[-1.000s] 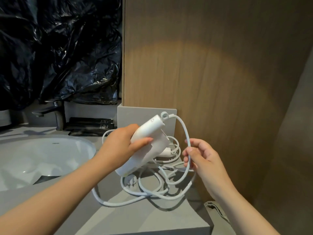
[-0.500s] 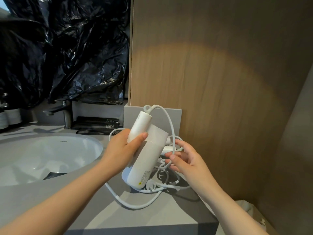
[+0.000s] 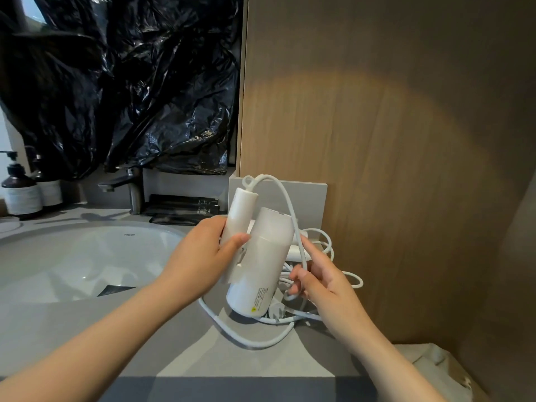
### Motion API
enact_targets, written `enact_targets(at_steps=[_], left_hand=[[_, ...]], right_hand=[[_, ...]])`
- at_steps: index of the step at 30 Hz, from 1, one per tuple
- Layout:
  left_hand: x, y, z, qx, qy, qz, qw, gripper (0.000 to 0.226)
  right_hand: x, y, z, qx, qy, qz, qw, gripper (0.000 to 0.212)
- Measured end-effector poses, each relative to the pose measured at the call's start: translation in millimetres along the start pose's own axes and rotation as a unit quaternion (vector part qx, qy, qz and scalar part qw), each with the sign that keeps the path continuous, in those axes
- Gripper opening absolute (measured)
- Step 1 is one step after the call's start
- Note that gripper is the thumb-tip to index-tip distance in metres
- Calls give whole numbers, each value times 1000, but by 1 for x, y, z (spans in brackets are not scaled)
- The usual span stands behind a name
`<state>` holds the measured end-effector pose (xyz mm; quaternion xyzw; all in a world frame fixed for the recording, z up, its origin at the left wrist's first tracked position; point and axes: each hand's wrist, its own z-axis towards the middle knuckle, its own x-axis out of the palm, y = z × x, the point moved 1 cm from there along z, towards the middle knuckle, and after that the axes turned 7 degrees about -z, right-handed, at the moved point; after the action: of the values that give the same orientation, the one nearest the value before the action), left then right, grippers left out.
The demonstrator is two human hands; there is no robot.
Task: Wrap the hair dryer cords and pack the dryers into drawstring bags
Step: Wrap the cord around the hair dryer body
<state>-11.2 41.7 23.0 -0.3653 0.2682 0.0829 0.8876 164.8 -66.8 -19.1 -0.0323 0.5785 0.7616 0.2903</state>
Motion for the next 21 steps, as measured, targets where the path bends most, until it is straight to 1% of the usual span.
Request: enact_targets(at_steps=[3, 6, 8, 10, 12, 16, 17, 19, 21], left_hand=[[5, 6, -3, -30, -37, -8, 999, 25], [8, 12, -4, -99, -83, -91, 987, 25], [8, 12, -2, -119, -109, -127, 979, 23], [6, 10, 0, -119, -128, -135, 975, 26], [4, 8, 4, -127, -142, -146, 971, 30], [4, 9, 9, -162, -148, -196, 956, 44], [4, 9, 9, -168, -151, -212, 951, 49], [4, 8, 8, -185, -155, -256, 936, 56], [5, 6, 9, -213, -151, -320, 911, 53]], right_hand=[[4, 2, -3, 1, -10, 6, 1000, 47], [4, 5, -4, -2, -20, 12, 1000, 34], [4, 9, -6, -7, -16, 1, 1000, 29], [4, 12, -9, -14, 2, -26, 1000, 29], [4, 13, -11, -21, 27, -76, 996, 29], [7, 15, -16, -3, 68, -156, 985, 16], [9, 14, -18, 2, 66, -168, 984, 19], [13, 10, -19, 20, 54, -166, 984, 30], [13, 4, -16, 42, 39, -134, 989, 41]])
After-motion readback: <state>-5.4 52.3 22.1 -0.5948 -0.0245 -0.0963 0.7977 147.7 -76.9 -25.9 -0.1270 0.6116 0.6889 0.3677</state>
